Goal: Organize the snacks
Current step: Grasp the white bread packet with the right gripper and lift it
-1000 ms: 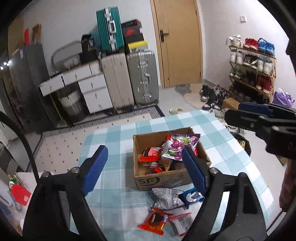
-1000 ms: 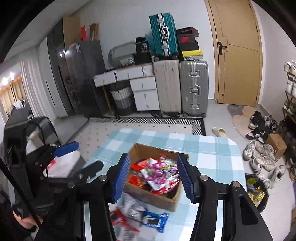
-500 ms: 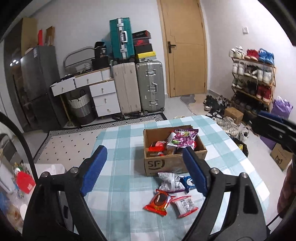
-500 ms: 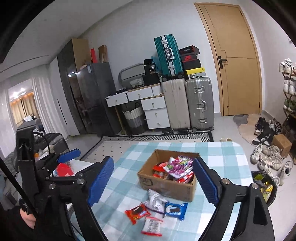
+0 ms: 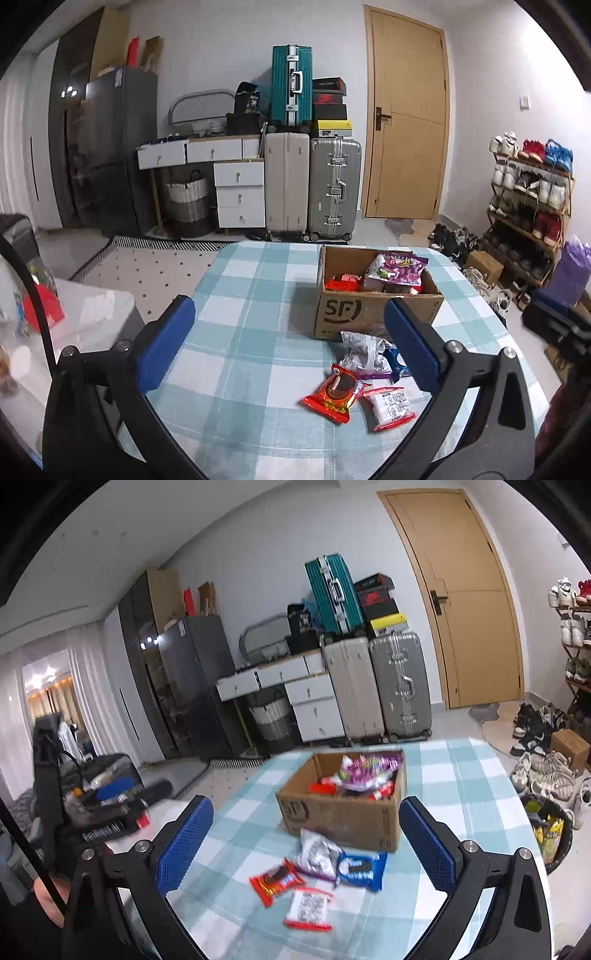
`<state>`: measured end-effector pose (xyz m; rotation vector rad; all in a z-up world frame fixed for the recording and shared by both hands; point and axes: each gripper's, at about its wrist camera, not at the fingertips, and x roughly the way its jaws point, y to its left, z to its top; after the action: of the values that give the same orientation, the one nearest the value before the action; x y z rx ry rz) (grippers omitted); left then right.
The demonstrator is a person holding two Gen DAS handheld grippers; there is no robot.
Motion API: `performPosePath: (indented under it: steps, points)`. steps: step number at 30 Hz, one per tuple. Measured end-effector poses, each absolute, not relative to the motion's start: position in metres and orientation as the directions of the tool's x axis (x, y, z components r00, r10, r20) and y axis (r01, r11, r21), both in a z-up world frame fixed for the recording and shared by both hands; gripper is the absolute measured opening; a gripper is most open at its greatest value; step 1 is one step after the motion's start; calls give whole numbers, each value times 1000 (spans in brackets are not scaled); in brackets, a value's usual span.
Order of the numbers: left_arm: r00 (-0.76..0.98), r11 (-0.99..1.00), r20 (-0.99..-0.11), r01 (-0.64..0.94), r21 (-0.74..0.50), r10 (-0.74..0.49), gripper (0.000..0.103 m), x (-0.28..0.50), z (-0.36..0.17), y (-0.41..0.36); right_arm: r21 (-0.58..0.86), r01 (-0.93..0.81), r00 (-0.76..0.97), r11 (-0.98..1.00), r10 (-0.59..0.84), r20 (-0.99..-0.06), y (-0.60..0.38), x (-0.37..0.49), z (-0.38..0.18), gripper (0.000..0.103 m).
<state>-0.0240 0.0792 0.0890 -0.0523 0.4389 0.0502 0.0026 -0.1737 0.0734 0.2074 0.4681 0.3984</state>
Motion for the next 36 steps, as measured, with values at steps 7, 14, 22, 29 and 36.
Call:
performPosePath:
  steps: [7, 14, 22, 29, 36]
  points:
    - [888, 986, -457, -115, -117, 49, 102, -10, 37, 90, 265, -315, 786, 911, 407, -465, -163, 23, 18, 102]
    - [850, 987, -521, -136, -84, 73, 102, 15, -17, 88, 230, -326, 711, 917, 398, -579, -139, 44, -38, 102]
    - [827, 989, -562, -106, -103, 30, 102, 29, -41, 95, 243, -317, 578, 917, 390, -717, -119, 73, -99, 102]
    - [813, 993, -583, -78, -88, 12, 102, 33, -43, 90, 257, -327, 518, 909, 400, -756, -105, 90, -122, 102]
    - [806, 990, -592, -84, -111, 2, 102, 33, -41, 93, 211, -350, 506, 913, 374, -778, -92, 90, -125, 100]
